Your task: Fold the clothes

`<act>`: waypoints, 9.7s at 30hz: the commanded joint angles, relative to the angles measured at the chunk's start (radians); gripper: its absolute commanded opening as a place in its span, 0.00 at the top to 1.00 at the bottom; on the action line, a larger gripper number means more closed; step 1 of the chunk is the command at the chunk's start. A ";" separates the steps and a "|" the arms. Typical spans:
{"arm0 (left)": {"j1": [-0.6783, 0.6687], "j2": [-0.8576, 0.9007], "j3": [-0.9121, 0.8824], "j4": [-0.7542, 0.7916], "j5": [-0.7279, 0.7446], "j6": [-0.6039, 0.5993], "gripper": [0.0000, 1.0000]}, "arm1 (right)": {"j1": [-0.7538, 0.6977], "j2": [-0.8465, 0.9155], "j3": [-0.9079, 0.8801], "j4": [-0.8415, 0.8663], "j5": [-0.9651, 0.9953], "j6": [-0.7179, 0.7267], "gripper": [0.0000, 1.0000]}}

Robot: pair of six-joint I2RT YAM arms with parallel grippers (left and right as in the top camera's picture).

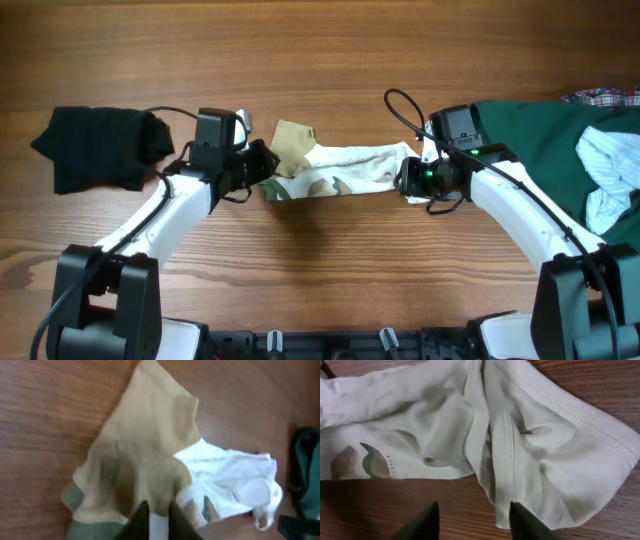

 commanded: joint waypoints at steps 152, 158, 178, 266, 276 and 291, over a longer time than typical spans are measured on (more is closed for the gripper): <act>-0.162 0.249 0.364 -0.282 -0.276 0.145 0.69 | 0.005 0.311 0.112 0.010 0.097 -0.095 0.96; -0.193 0.286 0.364 -0.246 -0.276 0.146 0.67 | 0.005 0.311 0.112 0.011 0.097 -0.095 0.96; -0.200 0.389 0.381 -0.109 -0.344 0.190 0.96 | 0.005 0.311 0.112 0.014 0.098 -0.109 0.96; -0.243 0.474 0.458 -0.254 -0.099 -0.082 0.94 | 0.175 0.457 0.214 0.505 -0.116 0.361 0.96; -0.243 0.474 0.457 -0.267 -0.099 -0.077 0.94 | 0.156 0.524 0.215 0.743 0.071 0.395 0.96; -0.243 0.474 0.457 -0.275 -0.126 -0.074 0.94 | 0.097 0.510 0.278 0.582 -0.560 0.256 0.96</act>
